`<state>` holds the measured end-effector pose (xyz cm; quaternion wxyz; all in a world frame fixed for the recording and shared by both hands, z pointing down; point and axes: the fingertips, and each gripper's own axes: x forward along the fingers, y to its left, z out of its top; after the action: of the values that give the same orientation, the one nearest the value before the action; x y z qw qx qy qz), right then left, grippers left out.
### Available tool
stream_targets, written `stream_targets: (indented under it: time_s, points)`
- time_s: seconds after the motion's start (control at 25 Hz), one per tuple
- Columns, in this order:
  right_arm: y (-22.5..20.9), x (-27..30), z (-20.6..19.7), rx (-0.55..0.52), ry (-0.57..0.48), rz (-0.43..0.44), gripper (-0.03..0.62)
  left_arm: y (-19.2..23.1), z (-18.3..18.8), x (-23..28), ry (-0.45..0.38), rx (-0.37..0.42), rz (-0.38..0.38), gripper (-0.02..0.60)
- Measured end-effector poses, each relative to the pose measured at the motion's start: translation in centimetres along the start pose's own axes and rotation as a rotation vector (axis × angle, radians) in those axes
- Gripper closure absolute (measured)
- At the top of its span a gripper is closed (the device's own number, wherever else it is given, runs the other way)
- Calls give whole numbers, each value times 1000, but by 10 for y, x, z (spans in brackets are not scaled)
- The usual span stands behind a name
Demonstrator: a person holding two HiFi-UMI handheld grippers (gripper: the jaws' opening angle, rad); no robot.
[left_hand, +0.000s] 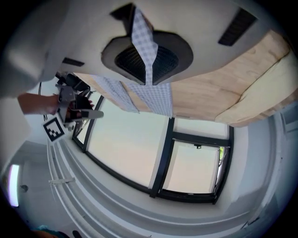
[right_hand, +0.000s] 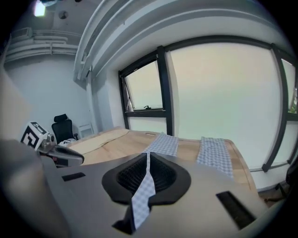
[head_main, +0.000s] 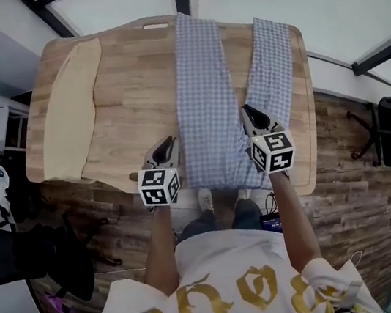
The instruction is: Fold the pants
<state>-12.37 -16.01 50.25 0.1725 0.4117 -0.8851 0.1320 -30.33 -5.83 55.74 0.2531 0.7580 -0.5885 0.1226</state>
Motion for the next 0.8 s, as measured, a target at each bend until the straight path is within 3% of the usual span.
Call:
stream_targets:
  time_s: [0.28, 0.48, 0.64, 0.8]
  points:
    - [22, 83, 2, -117, 104, 171, 571, 3, -58, 2, 128, -100, 93, 534]
    - [12, 138, -36, -183, 292, 242, 493, 0, -87, 7, 193, -180, 164, 534]
    - [16, 173, -42, -234, 356, 312, 450, -1, -98, 12, 221, -195, 189, 532]
    - [29, 209, -41, -248, 390, 338, 418, -10, -110, 14, 257, -221, 168, 441]
